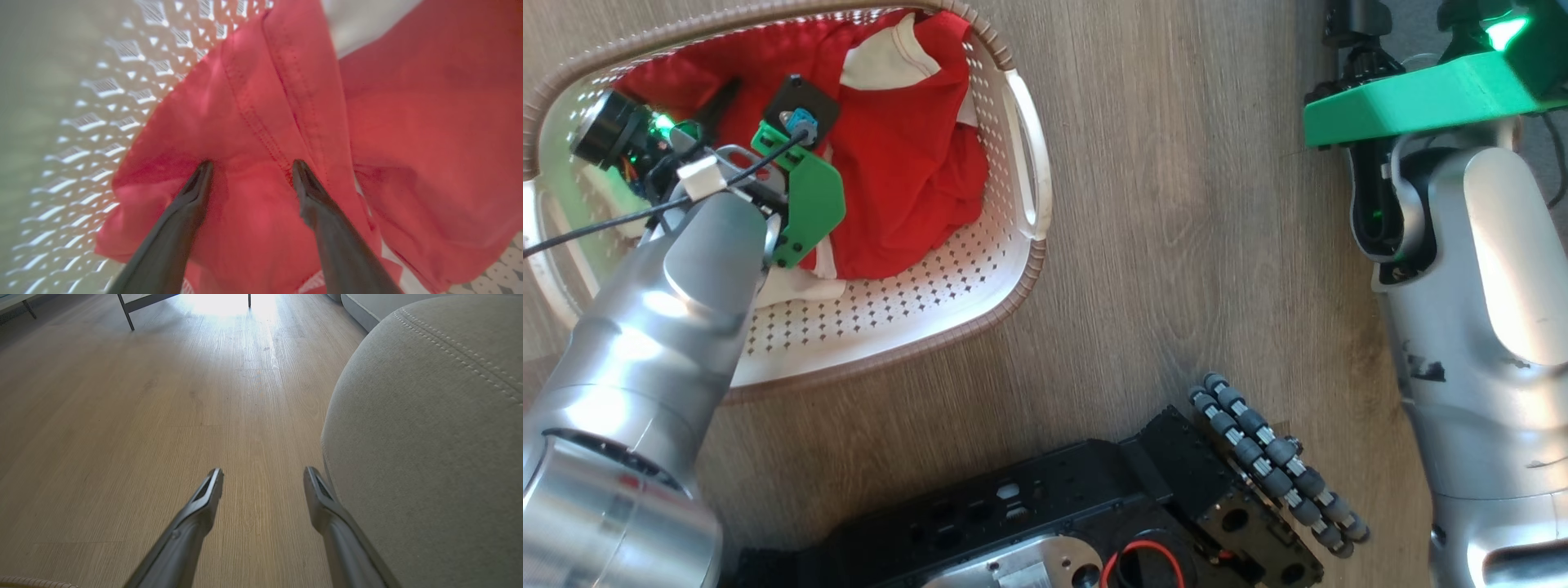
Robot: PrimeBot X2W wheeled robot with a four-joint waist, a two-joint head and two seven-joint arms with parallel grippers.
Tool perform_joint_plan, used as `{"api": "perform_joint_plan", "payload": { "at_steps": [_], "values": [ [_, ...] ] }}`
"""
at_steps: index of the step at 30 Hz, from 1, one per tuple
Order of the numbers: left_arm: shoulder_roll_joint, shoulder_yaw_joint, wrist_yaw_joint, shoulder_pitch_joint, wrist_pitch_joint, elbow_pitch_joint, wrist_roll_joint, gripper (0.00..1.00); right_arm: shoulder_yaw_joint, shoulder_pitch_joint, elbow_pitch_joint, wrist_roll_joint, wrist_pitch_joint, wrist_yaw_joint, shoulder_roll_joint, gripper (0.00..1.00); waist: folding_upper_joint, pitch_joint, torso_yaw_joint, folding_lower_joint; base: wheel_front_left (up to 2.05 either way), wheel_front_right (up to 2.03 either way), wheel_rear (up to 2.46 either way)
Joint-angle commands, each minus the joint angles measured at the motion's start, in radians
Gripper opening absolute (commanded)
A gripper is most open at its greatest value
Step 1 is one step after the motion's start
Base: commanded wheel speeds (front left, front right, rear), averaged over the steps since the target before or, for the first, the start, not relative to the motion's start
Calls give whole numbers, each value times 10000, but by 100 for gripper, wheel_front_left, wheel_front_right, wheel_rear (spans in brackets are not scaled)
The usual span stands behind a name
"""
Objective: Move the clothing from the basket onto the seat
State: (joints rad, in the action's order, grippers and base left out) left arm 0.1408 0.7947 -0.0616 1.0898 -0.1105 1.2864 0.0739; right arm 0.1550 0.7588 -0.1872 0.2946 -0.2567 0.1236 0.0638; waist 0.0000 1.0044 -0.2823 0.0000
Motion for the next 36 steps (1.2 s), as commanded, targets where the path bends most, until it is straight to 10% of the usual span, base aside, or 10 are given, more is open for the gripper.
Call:
{"api": "perform_joint_plan", "payload": {
  "at_steps": [1, 8, 9, 10, 36],
  "values": [
    [306, 60, -49, -27, 278, -3, -181, 100, 30, -188, 319, 122, -51, 71, -134, 100, 0, 47, -32, 0, 0, 0, 0],
    [499, 302, 77, 47, 1062, 28, -237, 100, 48, -151, 280, 174, -51, 71, -134, 100, 0, 161, -80, 0, 0, 0, 0],
    [510, 313, 99, 51, 1096, 30, -220, 70, 54, -143, 275, 181, -51, 71, -134, 100, 0, 162, -81, 0, 0, 0, 0],
    [519, 322, 113, 53, 1120, 32, -201, 0, 59, -132, 267, 190, -51, 71, -134, 100, 0, 154, -81, 0, 0, 0, 0],
    [-425, -270, 838, -1435, -783, 43, 1375, 0, 356, -342, -289, -229, -51, 71, -31, 100, 0, -2927, 978, 0, 0, 0, 0]
  ]
}}
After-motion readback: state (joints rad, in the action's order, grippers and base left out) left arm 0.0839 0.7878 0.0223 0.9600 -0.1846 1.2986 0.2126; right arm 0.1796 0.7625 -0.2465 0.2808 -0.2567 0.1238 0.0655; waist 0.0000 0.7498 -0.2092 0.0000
